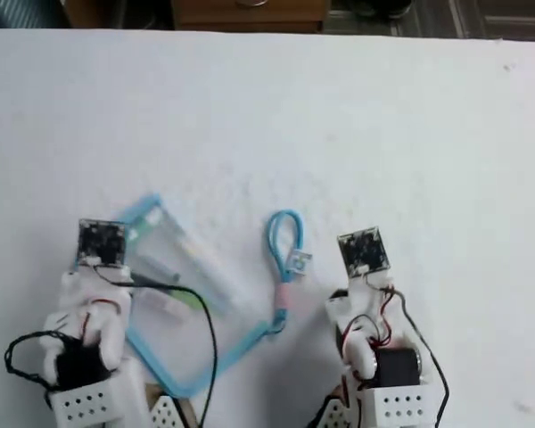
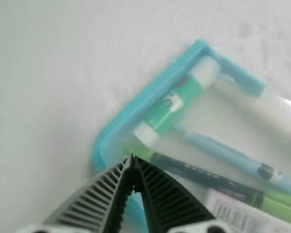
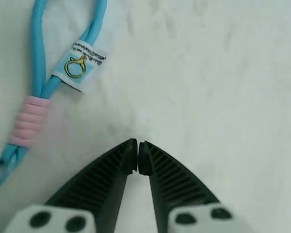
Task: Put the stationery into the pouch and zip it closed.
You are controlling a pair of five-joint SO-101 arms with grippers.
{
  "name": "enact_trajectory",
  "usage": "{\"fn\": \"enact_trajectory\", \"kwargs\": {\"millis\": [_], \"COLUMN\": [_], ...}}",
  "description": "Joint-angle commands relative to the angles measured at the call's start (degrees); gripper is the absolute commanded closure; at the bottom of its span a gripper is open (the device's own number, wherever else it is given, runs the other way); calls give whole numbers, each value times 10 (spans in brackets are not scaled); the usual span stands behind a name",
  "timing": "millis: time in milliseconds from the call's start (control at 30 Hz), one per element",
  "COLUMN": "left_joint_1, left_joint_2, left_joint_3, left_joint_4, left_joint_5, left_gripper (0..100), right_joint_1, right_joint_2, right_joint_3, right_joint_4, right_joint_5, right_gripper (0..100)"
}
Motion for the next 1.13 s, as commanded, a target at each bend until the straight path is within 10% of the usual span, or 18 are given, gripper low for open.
{"fn": "enact_trajectory", "kwargs": {"millis": [0, 1100], "left_joint_1": [36, 38], "left_joint_2": [-1, 0], "left_joint_3": [5, 22], "left_joint_4": [-12, -18], "left_joint_5": [-4, -1], "left_gripper": [976, 976], "right_joint_1": [6, 5], "right_joint_2": [-5, -5], "right_joint_3": [6, 6], "right_joint_4": [10, 10], "right_joint_5": [4, 4], "right_gripper": [981, 981]}}
